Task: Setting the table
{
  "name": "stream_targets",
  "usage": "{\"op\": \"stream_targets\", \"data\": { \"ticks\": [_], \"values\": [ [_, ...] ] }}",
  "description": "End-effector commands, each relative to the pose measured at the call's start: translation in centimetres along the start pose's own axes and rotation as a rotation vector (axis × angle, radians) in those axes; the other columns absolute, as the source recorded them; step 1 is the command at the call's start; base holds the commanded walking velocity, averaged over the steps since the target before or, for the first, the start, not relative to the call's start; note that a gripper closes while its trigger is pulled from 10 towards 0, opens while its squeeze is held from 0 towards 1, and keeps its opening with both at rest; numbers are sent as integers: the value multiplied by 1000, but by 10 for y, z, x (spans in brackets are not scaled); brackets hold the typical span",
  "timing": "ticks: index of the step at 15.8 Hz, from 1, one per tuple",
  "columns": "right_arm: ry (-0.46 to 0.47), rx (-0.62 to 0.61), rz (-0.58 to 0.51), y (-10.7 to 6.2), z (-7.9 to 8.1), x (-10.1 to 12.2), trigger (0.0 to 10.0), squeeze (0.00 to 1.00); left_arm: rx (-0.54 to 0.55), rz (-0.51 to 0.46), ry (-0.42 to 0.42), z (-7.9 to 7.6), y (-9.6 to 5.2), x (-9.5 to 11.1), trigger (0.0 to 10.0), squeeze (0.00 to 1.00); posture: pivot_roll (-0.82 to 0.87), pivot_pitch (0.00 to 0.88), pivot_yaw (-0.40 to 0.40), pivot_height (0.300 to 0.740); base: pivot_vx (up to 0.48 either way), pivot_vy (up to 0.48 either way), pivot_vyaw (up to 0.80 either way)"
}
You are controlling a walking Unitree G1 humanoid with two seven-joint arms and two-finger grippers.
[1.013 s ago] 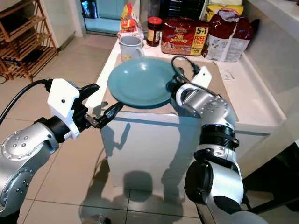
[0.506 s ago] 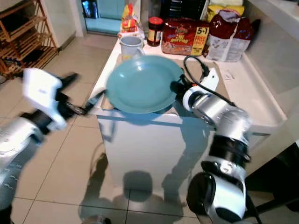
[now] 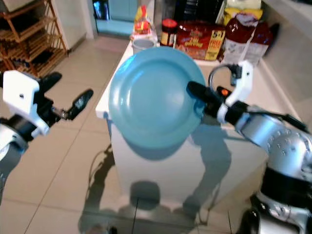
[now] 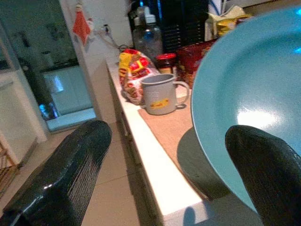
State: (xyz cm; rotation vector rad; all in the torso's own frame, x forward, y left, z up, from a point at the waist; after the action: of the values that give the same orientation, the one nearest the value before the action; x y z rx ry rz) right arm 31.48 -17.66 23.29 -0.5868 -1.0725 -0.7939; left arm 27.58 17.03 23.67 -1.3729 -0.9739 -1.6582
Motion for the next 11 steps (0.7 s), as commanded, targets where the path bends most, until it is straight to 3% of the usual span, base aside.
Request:
{"op": "stream_targets", "data": {
  "ticks": [1, 4, 11],
  "values": [
    [-65, 51, -51, -3, 10, 11, 10000, 0, -34, -28, 12, -5, -1, 7, 10000, 0, 69, 0, -48, 740, 0, -480, 0],
    [-283, 234, 70, -30, 26, -2, 10000, 0, -116, -27, 19, -11, -11, 7, 10000, 0, 67, 0, -50, 740, 0, -480, 0],
    [-275, 345, 66, -38, 30, -12, 10000, 0, -140, -4, 36, -10, -12, 3, 10000, 0, 61, 0, -50, 740, 0, -474, 0]
  ]
}}
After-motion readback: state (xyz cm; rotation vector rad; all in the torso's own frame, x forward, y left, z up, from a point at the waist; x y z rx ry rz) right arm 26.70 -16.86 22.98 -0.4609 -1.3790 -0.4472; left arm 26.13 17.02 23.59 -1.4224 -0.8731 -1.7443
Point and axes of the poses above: a point about 5 cm out from each wrist's last joint towards the gripper, its own y axis pointing out of the wrist towards the gripper, its own x axis along the axis of the wrist's last joint, z = x × y, the point moved 3 cm from there along y, pointing out of the wrist towards the gripper, and after that the axes turned 7 degrees about -y, right-handed, at the moved point
